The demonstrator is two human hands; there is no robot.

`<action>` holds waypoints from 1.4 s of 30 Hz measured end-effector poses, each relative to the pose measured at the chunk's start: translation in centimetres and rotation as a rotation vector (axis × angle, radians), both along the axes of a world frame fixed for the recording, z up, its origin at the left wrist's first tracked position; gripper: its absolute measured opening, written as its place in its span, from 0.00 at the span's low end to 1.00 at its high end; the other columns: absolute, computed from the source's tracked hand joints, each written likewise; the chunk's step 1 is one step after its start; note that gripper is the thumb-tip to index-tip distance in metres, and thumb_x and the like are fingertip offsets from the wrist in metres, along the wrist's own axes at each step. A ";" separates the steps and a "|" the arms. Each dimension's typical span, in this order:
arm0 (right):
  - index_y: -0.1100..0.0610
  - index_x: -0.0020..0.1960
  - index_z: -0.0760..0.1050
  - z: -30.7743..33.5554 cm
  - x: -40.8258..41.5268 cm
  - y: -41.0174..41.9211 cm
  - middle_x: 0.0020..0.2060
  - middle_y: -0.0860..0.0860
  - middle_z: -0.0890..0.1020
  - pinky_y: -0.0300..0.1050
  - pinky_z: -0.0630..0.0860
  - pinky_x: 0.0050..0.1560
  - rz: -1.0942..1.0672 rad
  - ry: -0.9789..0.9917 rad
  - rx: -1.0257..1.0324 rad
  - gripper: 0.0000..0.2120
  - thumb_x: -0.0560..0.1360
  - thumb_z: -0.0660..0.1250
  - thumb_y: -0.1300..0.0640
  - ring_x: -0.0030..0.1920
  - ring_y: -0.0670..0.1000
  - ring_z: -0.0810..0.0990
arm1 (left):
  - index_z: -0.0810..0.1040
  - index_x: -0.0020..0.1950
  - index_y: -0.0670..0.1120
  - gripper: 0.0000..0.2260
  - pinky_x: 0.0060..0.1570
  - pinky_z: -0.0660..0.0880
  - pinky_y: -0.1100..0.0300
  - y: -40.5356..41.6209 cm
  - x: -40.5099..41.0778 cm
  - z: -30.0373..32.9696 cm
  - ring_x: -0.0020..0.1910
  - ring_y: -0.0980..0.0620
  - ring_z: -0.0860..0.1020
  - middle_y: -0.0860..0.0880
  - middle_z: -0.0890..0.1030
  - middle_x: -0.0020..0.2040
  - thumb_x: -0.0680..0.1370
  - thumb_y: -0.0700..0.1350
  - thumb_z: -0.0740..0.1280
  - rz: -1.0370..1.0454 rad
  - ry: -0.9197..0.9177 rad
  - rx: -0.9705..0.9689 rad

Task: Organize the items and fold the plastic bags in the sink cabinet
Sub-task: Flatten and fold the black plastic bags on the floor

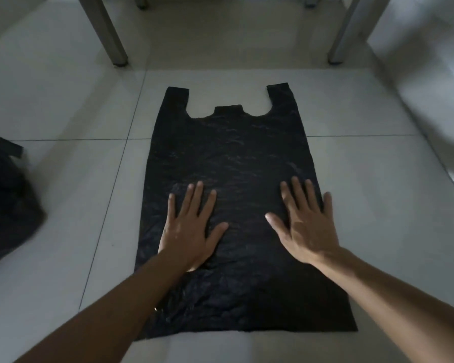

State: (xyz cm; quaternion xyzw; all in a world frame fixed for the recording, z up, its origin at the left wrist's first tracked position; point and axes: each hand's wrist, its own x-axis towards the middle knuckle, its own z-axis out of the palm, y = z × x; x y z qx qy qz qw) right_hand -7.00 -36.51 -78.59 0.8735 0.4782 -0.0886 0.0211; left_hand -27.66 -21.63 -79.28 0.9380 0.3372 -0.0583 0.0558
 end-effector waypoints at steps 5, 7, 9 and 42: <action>0.47 0.80 0.41 1.2 -3.0 -1.2 0.79 0.52 0.44 0.65 0.42 0.76 0.047 0.029 0.017 0.38 0.75 0.34 0.28 0.79 0.58 0.41 | 0.42 0.79 0.49 0.37 0.74 0.36 0.43 -1.2 0.0 1.8 0.77 0.48 0.35 0.46 0.37 0.79 0.75 0.68 0.35 0.007 -0.053 0.007; 0.47 0.80 0.44 1.5 -5.0 -2.9 0.79 0.52 0.46 0.65 0.43 0.76 0.106 0.043 0.013 0.38 0.76 0.36 0.28 0.79 0.59 0.43 | 0.43 0.79 0.49 0.36 0.75 0.38 0.43 -2.9 -0.9 2.1 0.77 0.48 0.36 0.46 0.39 0.79 0.77 0.67 0.38 0.008 -0.096 0.010; 0.48 0.80 0.48 1.1 -6.1 -4.9 0.79 0.53 0.50 0.67 0.47 0.75 0.159 0.039 -0.001 0.37 0.77 0.39 0.29 0.79 0.59 0.47 | 0.45 0.79 0.49 0.35 0.75 0.41 0.42 -4.5 -2.5 1.6 0.78 0.47 0.39 0.46 0.41 0.79 0.77 0.67 0.38 0.030 -0.097 -0.005; 0.48 0.77 0.54 22.2 -15.0 14.5 0.53 0.53 0.83 0.48 0.80 0.49 0.678 0.159 -0.121 0.34 0.77 0.50 0.31 0.44 0.50 0.83 | 0.73 0.65 0.43 0.19 0.55 0.76 0.52 14.8 -18.3 22.9 0.59 0.43 0.76 0.43 0.74 0.63 0.75 0.46 0.68 0.439 0.305 0.041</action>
